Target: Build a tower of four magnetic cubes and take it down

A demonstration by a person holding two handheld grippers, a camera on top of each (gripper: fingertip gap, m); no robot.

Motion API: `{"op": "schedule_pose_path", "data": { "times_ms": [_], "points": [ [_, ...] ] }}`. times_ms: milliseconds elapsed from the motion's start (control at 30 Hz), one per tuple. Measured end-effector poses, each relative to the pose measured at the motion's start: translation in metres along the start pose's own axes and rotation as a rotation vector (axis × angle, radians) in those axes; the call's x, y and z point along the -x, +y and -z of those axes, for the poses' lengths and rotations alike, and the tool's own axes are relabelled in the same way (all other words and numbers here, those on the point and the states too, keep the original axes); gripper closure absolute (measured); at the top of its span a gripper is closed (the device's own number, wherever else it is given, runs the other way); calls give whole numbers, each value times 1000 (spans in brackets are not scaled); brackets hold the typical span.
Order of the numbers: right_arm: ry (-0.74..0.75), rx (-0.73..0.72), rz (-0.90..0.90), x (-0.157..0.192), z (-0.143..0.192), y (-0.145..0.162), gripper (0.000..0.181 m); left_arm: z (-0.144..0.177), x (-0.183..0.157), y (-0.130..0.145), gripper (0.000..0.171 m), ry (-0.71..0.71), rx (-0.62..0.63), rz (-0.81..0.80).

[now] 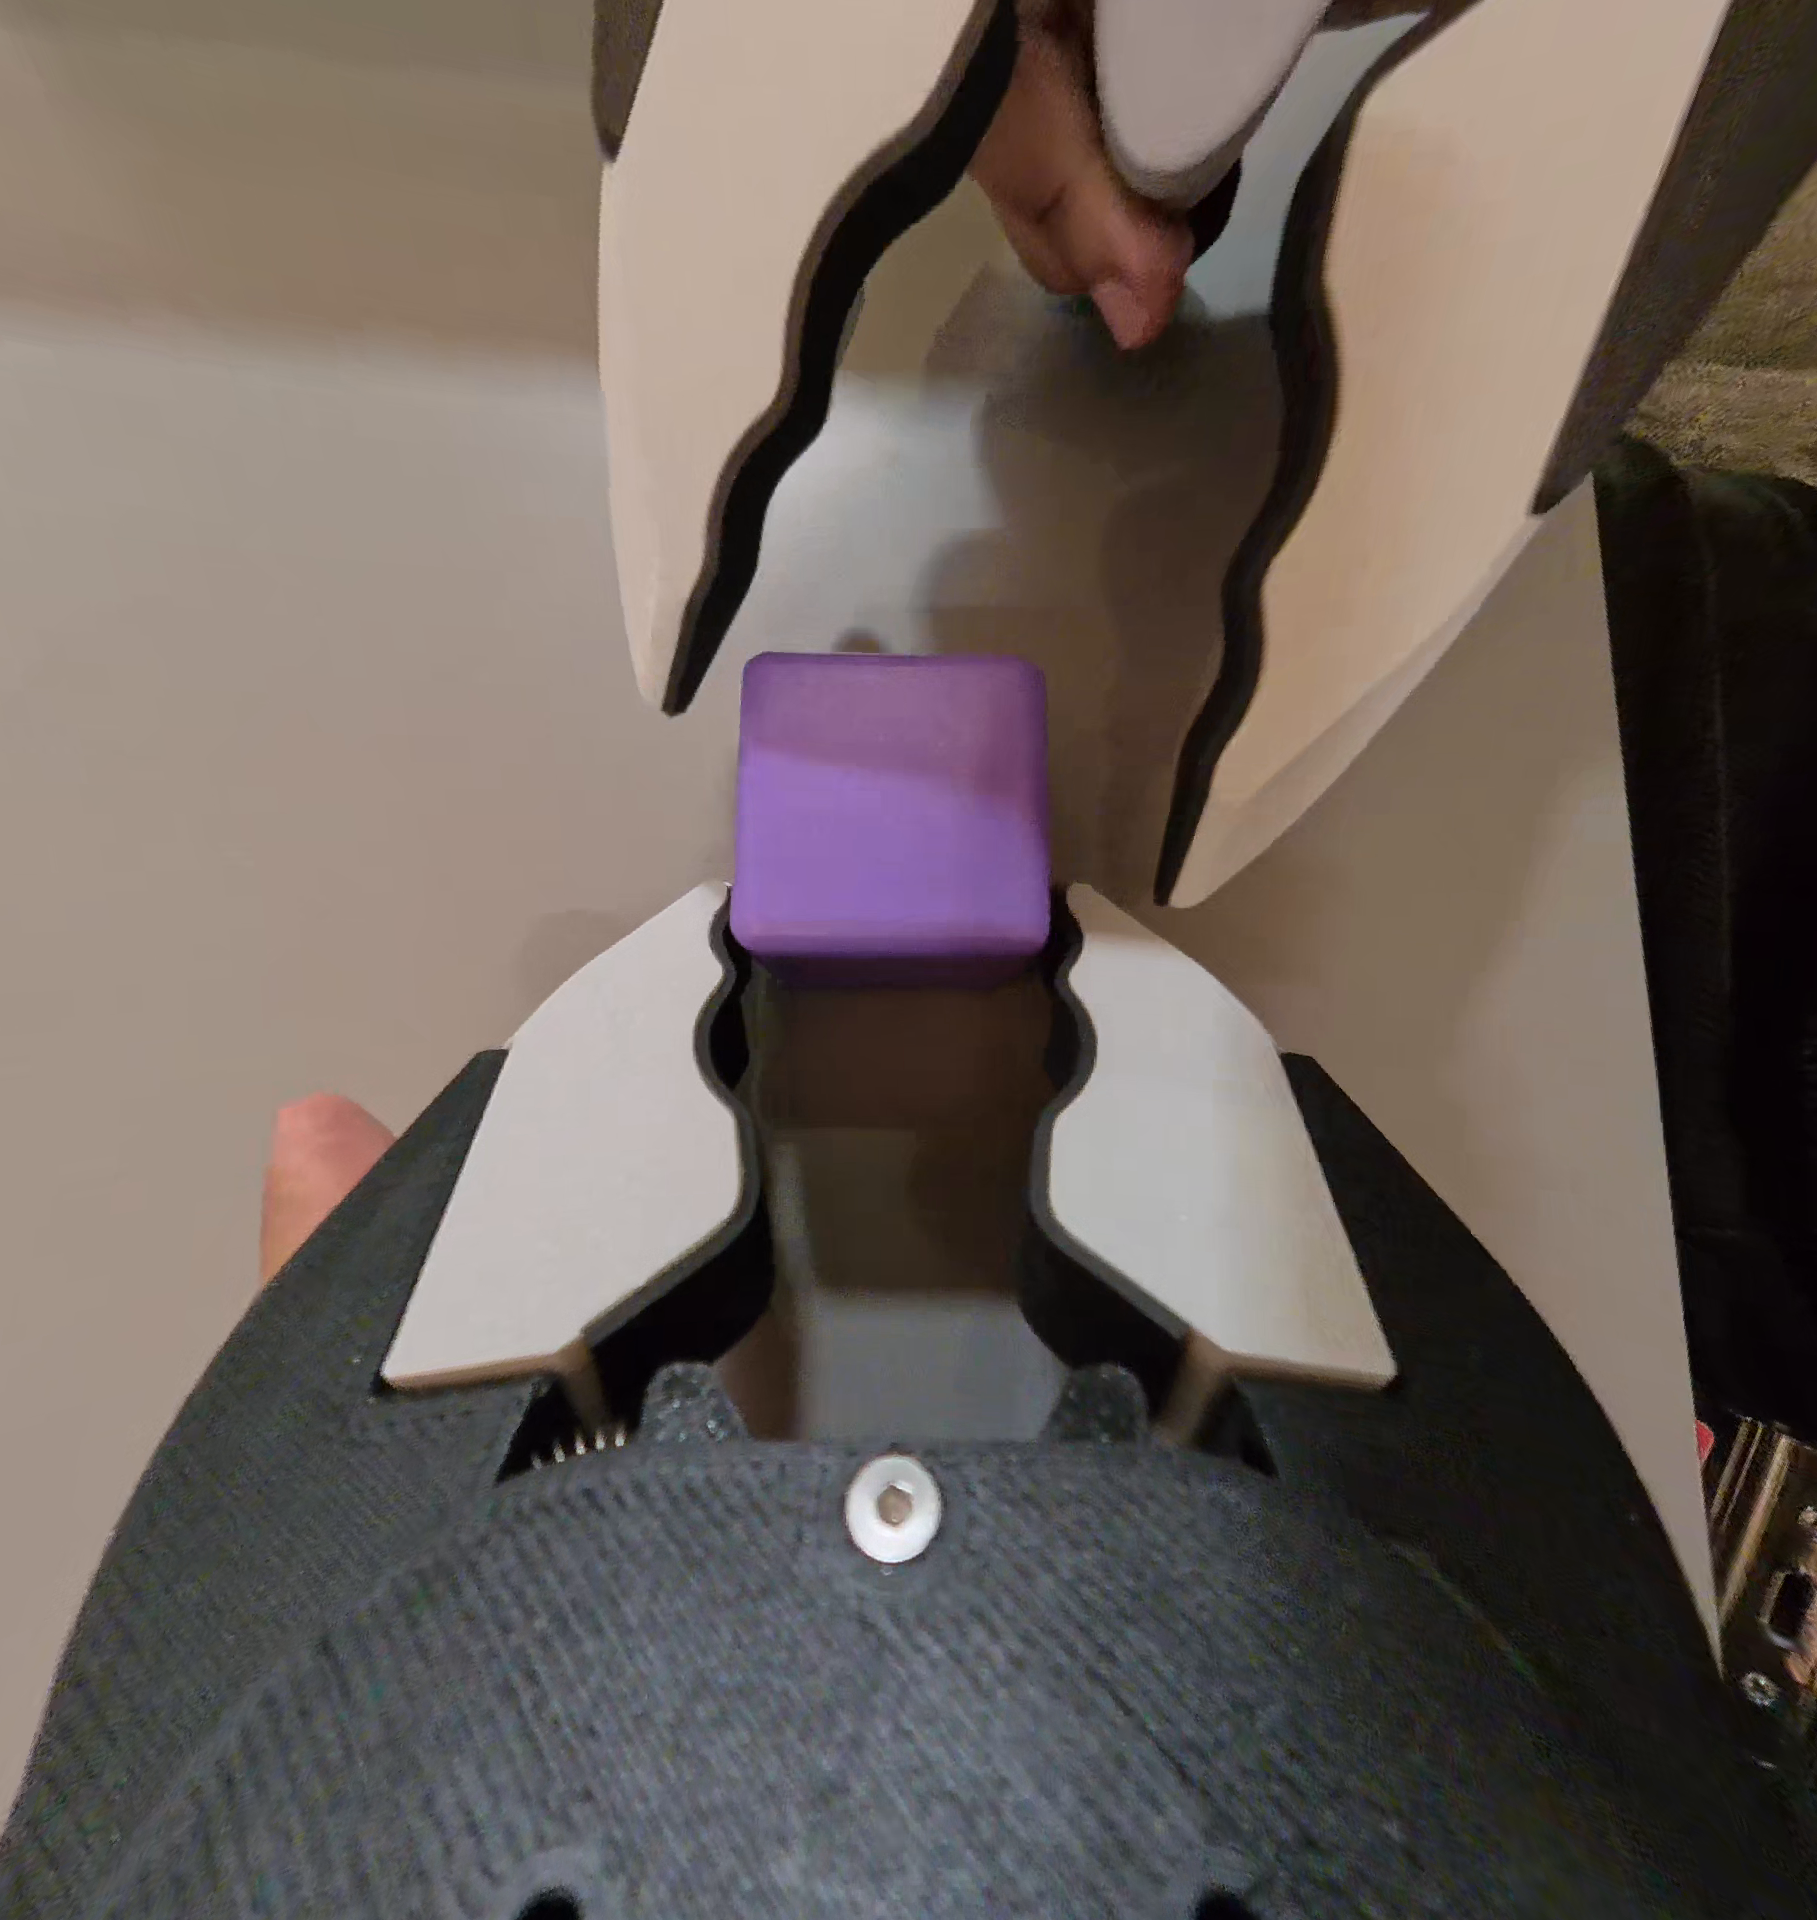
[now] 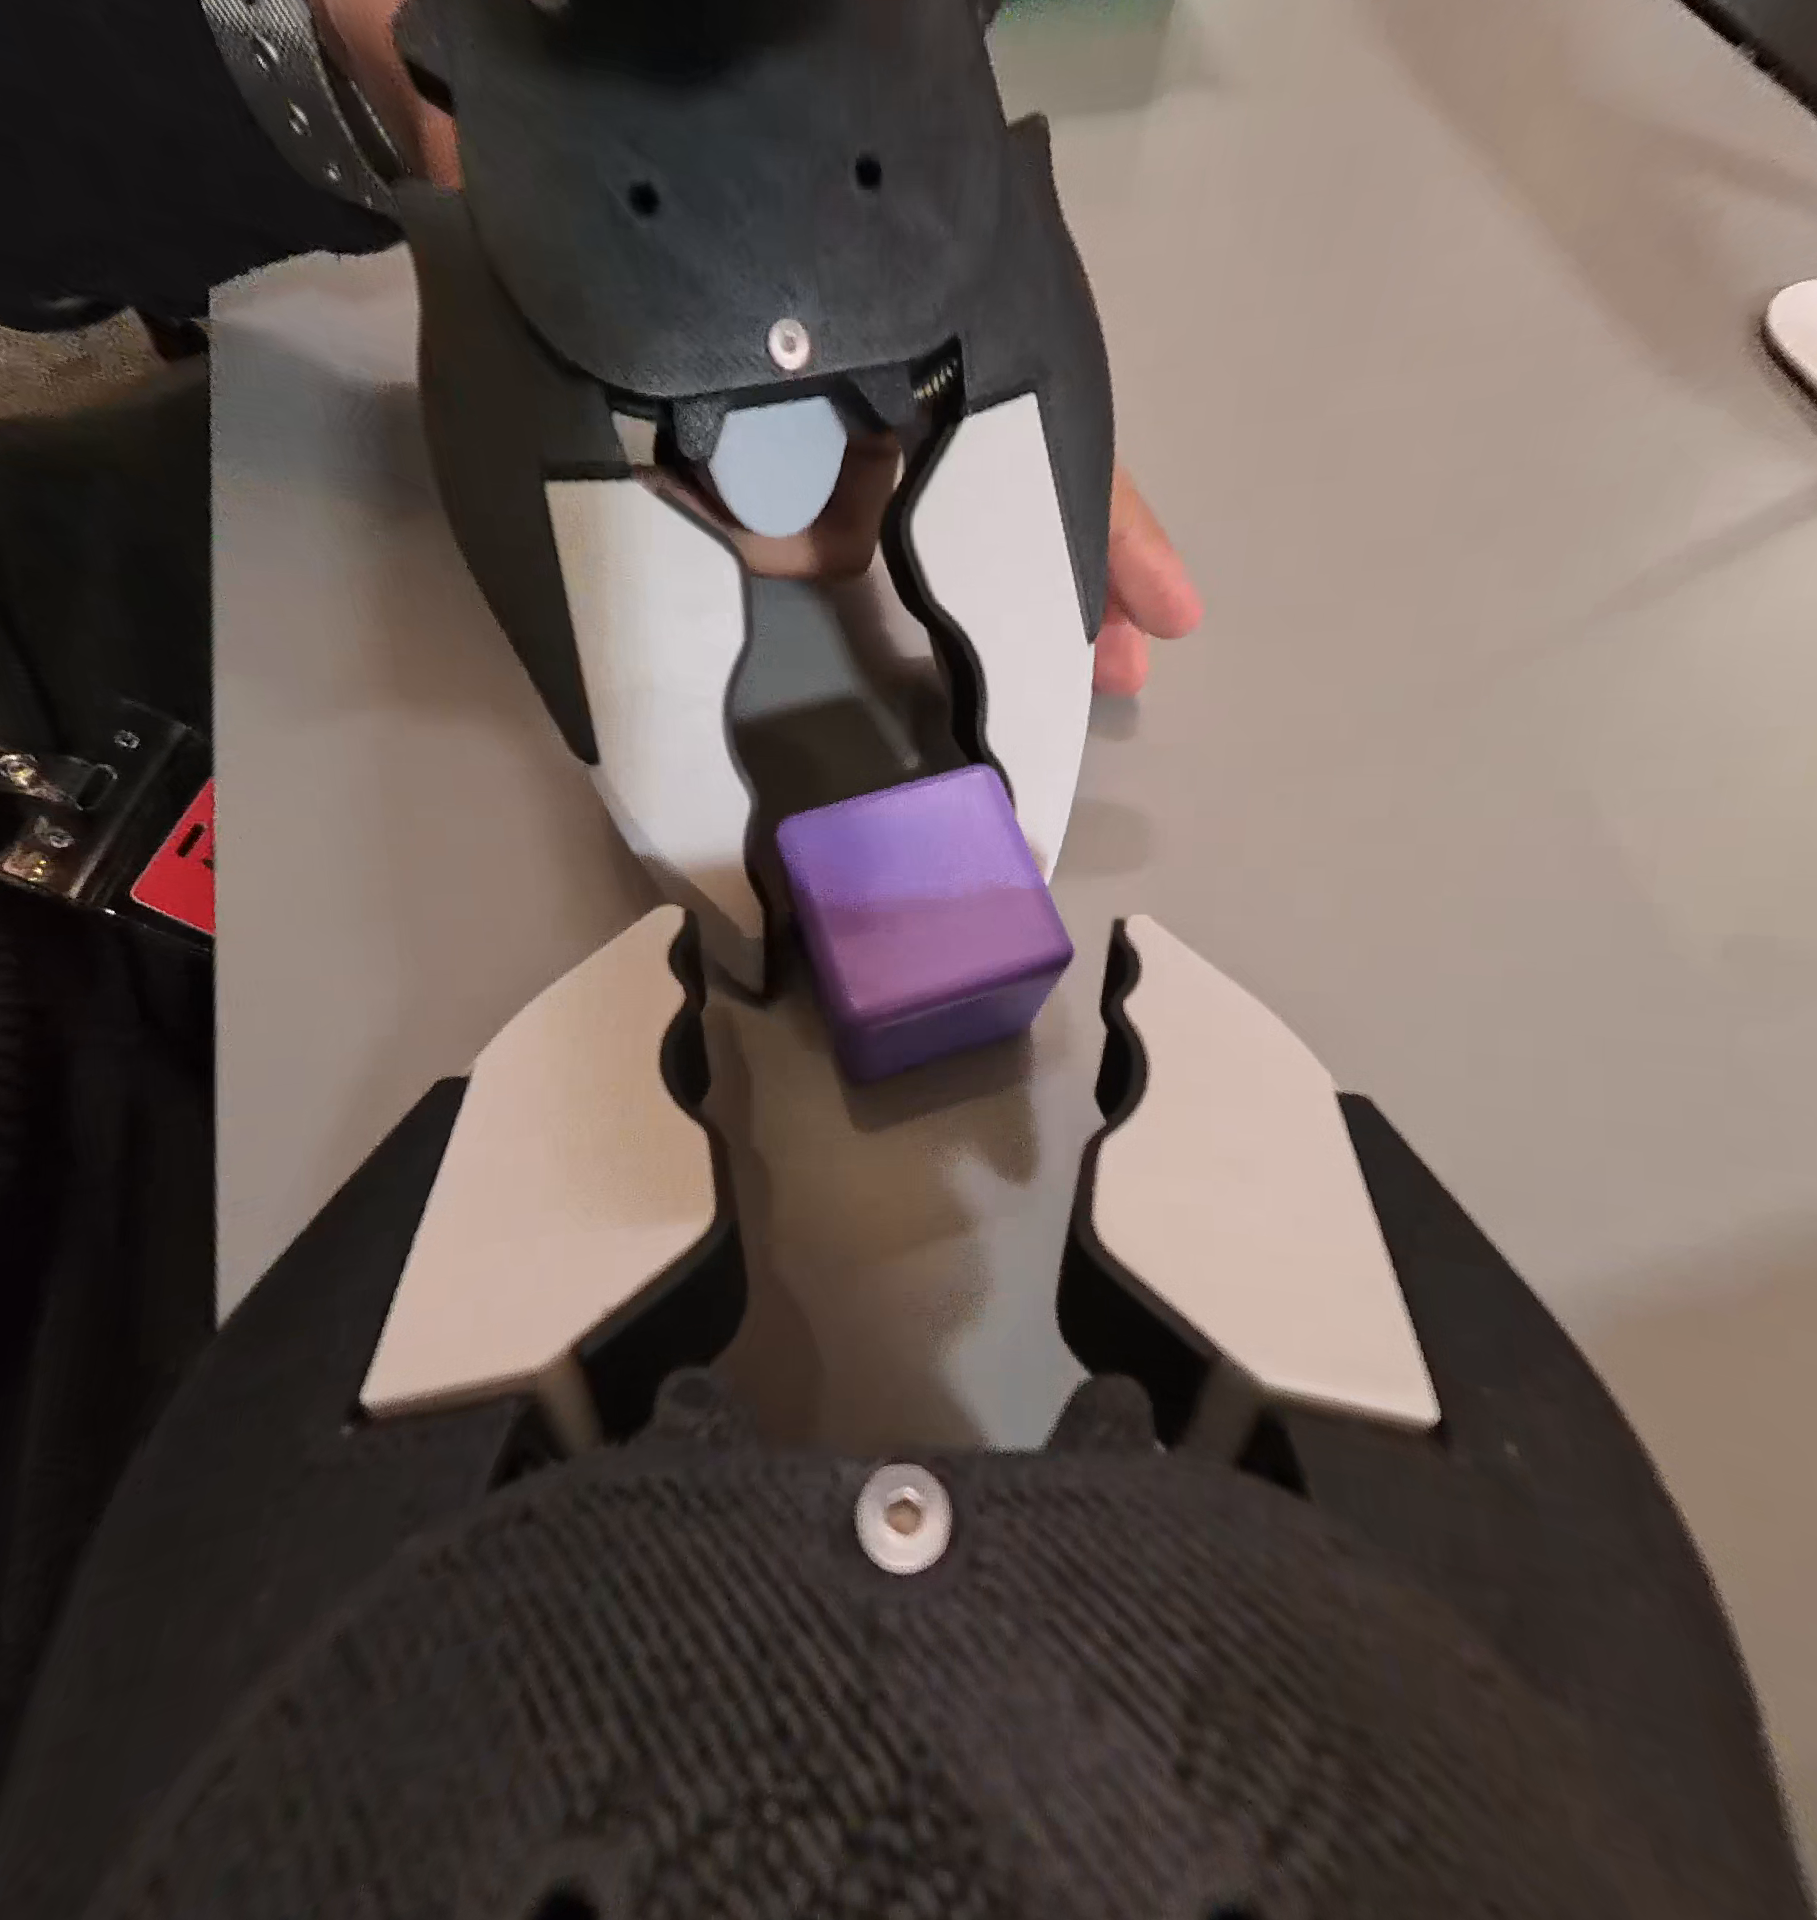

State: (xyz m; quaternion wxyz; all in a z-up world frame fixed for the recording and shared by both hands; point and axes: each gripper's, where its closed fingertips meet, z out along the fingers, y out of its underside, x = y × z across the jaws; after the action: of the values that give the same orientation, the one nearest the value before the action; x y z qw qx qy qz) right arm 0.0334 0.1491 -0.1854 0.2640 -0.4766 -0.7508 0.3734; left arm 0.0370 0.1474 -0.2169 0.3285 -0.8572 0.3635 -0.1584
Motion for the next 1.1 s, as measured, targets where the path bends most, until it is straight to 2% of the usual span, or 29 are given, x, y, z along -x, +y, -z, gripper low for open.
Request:
{"op": "schedule_pose_path", "data": {
  "times_ms": [100,267,533,767,867,967,1033,1100],
  "points": [
    [-24,11,-5,2,-3,3,108,0,-1,1,112,-5,4,-19],
    [-9,20,53,2,-2,6,133,1,-2,1,112,17,1,-15],
    [20,11,64,-2,4,5,134,1,-2,1,113,22,-1,-6],
    [139,-110,29,-20,30,-31,134,2,0,1,109,19,-2,3],
    [233,-141,40,-27,55,-49,134,2,0,1,110,16,-1,2],
    [423,-154,70,-49,103,-67,134,1,0,2,109,11,0,-3],
    [582,-121,58,-74,147,-65,134,1,0,2,110,10,0,-3],
    [749,-66,13,-105,197,-46,134,1,0,1,110,9,0,-3]
  ]
}}
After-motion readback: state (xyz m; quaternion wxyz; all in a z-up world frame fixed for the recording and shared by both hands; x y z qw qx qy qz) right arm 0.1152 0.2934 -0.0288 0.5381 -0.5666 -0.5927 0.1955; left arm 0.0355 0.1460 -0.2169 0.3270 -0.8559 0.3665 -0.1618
